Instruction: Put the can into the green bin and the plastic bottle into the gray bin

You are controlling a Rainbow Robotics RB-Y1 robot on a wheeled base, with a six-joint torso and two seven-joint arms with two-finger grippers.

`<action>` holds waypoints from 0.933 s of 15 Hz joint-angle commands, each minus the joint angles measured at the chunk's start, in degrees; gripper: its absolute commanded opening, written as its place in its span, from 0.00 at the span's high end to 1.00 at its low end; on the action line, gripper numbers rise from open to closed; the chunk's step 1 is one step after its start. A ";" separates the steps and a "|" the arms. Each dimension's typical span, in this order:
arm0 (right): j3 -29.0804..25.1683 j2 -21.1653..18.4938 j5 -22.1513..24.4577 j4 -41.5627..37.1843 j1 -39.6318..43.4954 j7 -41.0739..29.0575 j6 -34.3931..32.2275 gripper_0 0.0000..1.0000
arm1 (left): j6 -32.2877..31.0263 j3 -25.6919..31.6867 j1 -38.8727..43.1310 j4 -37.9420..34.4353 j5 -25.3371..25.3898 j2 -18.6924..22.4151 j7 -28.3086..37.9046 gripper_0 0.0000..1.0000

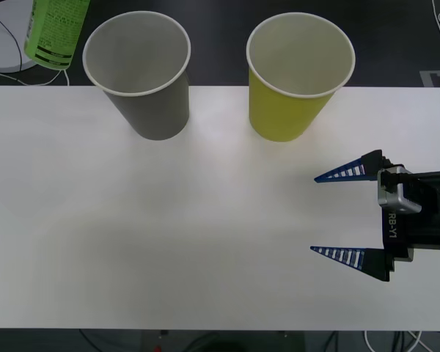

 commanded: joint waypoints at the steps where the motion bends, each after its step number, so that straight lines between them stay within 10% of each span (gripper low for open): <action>1: 0.00 0.00 0.00 0.00 0.00 0.00 0.00 0.00 | 0.02 -0.08 -2.07 3.55 -1.66 -3.33 -0.30 1.00; 14: 0.00 0.00 0.00 0.00 0.00 0.00 0.00 0.00 | 5.99 -0.08 -4.09 13.57 -6.59 -13.18 -1.70 1.00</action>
